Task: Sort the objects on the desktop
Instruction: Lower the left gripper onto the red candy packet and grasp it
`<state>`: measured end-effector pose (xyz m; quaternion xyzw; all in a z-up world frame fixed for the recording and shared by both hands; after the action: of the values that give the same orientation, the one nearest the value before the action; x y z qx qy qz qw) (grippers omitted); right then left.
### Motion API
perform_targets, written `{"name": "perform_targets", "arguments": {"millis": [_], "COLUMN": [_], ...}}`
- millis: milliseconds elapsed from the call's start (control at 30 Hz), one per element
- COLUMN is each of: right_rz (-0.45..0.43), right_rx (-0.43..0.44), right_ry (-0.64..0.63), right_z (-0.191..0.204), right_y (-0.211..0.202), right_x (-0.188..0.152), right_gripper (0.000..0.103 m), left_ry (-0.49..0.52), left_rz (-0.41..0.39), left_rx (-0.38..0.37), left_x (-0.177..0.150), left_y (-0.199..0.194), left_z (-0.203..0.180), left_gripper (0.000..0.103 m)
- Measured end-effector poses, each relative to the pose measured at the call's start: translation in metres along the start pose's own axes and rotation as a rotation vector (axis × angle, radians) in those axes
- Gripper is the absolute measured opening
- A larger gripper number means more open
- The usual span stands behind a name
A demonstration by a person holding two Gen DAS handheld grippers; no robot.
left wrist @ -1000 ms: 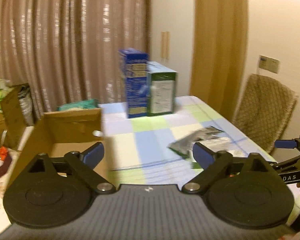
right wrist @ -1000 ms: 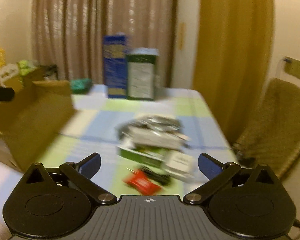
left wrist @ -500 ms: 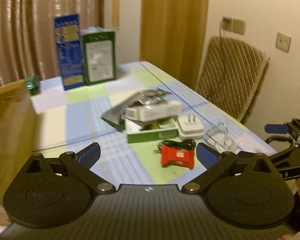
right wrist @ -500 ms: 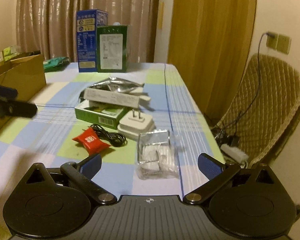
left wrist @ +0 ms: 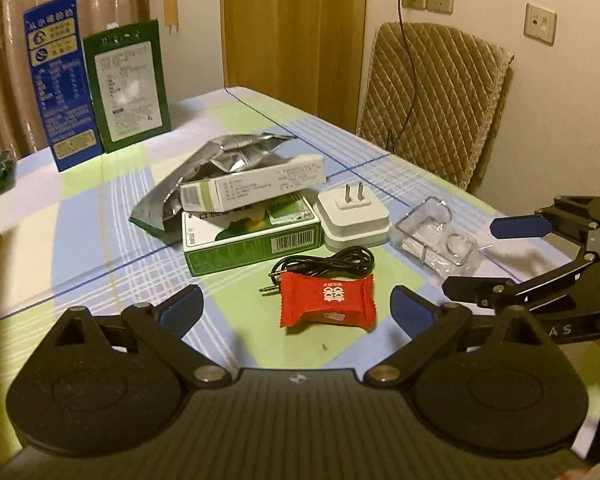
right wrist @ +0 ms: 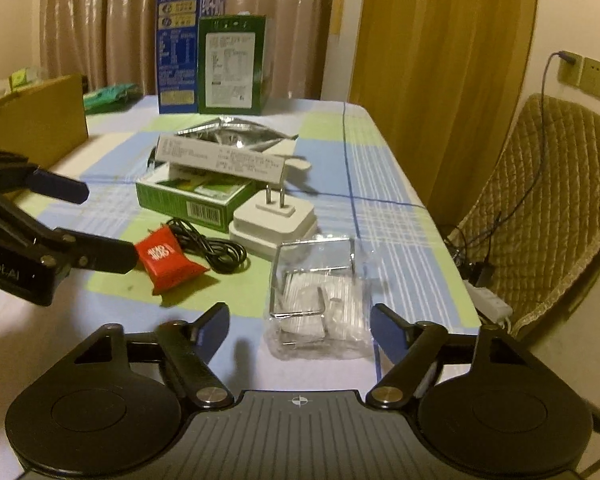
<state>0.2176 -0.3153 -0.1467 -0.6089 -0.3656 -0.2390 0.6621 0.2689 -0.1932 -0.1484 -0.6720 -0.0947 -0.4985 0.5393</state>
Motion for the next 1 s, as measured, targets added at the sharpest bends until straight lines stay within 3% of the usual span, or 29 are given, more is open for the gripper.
{"name": "perform_targets", "arguments": {"millis": [267,433,533,1000], "right_rz": [0.041,0.043,0.042,0.038], "right_rx": [-0.022,-0.04,-0.042,-0.066], "right_ry": [0.001,0.013,0.013,-0.014], "right_z": [-0.005,-0.009,-0.008,-0.007], "right_y": [0.014,0.017,0.018,0.018], "right_x": [-0.005,-0.004,-0.002,-0.001], "right_gripper": [0.062,0.054,0.052,0.052], "left_ry": [0.035,0.046,0.05,0.098], "left_rz": [0.014,0.035,0.049,0.014], "left_rx": [-0.03,-0.046,-0.053,-0.036], "left_x": [-0.002,-0.006,-0.007,-0.007], "left_y": [0.023,0.036,0.041,0.034], "left_z": [-0.007,-0.011,-0.012,-0.021], "left_gripper": [0.095,0.086,0.074,0.073]}}
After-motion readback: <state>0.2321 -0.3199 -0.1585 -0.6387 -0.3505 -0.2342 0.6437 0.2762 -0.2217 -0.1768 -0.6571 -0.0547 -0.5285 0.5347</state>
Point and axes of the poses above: each gripper's, at about its wrist camera, not at the fingertips, and y roughly the way its jaws point, z to its left, x to its top, the point moved 9 cm from there along y, roughly the way its jaws point, and after that the axes turned 7 degrees about x, right-handed, at the moved point
